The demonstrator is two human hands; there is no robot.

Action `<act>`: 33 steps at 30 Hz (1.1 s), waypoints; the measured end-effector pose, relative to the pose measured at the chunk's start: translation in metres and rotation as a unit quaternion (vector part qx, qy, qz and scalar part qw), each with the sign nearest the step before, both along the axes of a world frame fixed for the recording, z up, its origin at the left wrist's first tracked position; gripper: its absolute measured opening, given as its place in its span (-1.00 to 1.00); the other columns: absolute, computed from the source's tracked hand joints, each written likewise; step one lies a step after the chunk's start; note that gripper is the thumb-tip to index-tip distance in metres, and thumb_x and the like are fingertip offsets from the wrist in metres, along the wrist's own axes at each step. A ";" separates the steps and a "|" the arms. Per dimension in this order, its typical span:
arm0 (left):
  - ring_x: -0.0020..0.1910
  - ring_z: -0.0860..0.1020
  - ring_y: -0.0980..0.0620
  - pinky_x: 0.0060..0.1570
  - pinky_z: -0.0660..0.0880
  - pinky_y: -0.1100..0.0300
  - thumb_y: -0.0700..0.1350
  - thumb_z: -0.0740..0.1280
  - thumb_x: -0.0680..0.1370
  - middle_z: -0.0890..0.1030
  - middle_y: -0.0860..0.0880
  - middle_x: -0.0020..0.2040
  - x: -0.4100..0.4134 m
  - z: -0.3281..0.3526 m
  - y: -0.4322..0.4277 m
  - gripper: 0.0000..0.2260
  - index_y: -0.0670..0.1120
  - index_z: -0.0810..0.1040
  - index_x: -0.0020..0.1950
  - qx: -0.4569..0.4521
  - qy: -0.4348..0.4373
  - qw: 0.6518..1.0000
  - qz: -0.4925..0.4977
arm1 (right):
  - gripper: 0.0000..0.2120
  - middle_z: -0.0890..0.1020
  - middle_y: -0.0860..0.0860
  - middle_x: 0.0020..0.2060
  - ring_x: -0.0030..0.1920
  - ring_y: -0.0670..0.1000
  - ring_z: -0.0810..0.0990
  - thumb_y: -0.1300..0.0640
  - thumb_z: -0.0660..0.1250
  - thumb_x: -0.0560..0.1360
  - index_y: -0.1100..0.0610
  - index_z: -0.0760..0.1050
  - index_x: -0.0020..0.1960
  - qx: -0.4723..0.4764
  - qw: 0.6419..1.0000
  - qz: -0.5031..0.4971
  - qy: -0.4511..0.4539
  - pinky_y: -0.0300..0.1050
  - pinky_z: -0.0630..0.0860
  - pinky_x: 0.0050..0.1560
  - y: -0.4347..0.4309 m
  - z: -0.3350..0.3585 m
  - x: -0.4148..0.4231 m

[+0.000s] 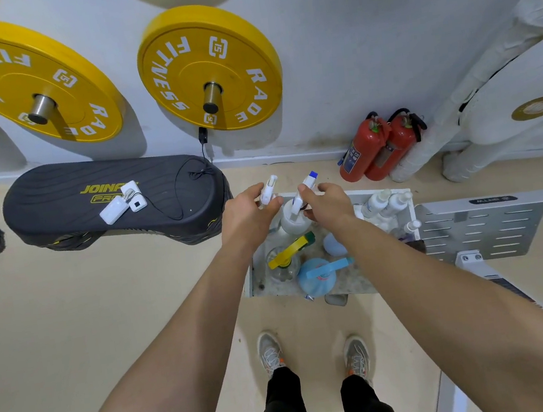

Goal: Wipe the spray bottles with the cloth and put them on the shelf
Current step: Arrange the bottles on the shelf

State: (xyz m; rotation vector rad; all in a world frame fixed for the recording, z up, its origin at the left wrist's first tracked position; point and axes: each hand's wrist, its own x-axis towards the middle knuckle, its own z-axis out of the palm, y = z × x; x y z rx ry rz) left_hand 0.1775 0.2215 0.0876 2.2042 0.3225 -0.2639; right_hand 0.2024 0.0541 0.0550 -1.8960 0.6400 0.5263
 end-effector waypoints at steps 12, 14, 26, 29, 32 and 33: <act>0.15 0.57 0.03 0.19 0.51 0.03 0.17 0.43 0.50 0.61 0.05 0.26 -0.089 -0.010 -0.006 -0.54 0.03 0.57 0.34 0.013 0.030 0.999 0.016 | -0.76 0.70 0.14 -0.21 -0.38 0.06 0.66 0.04 0.22 0.61 0.12 0.46 0.22 -0.107 0.982 0.147 0.044 -0.06 0.61 -0.34 -0.042 0.076 -0.113; 0.29 0.51 -0.05 0.26 0.47 -0.02 0.14 0.43 0.49 0.57 0.02 0.34 -0.089 -0.014 -0.013 -0.49 0.05 0.51 0.42 0.053 0.036 0.996 -0.061 | -0.55 0.67 0.19 -0.09 -0.33 0.15 0.71 0.01 0.20 0.62 0.11 0.28 0.46 -0.082 0.983 0.140 0.088 0.01 0.67 -0.29 -0.034 0.067 -0.121; -0.18 0.61 -0.24 -0.15 0.56 -0.01 0.01 0.30 0.60 0.65 -0.16 -0.20 -0.095 -0.025 -0.003 -0.82 -0.04 0.65 -0.06 0.082 0.064 0.994 -0.016 | -0.80 0.68 0.13 -0.05 -0.03 0.15 0.68 -0.02 0.31 0.57 0.07 0.44 0.10 -0.104 0.991 0.083 -0.011 0.12 0.62 0.01 -0.007 0.007 -0.118; -0.18 0.59 -0.21 -0.12 0.57 -0.03 0.03 0.28 0.62 0.66 -0.15 -0.20 -0.097 -0.024 -0.001 -0.78 -0.06 0.66 -0.04 0.098 0.054 0.994 0.009 | -0.84 0.64 0.08 -0.10 -0.12 0.07 0.64 0.01 0.32 0.56 0.04 0.42 0.06 -0.104 0.987 0.123 -0.026 -0.02 0.57 -0.13 -0.001 0.016 -0.106; -0.23 0.57 -0.17 -0.15 0.58 -0.02 0.07 0.26 0.63 0.63 -0.10 -0.24 -0.096 -0.025 -0.001 -0.73 -0.06 0.63 -0.10 0.107 0.049 0.993 0.027 | -0.84 0.53 0.04 -0.16 -0.24 0.05 0.53 0.06 0.32 0.54 0.08 0.42 0.06 -0.128 0.976 0.171 -0.043 -0.10 0.43 -0.30 0.004 0.024 -0.090; -0.24 0.57 -0.16 -0.16 0.59 -0.02 0.07 0.25 0.63 0.61 -0.09 -0.26 -0.095 -0.024 -0.002 -0.72 -0.06 0.61 -0.11 0.107 0.050 0.992 0.034 | -0.84 0.53 0.04 -0.15 -0.20 0.07 0.54 0.07 0.31 0.54 0.10 0.43 0.08 -0.142 0.968 0.204 -0.040 -0.08 0.47 -0.26 0.006 0.027 -0.084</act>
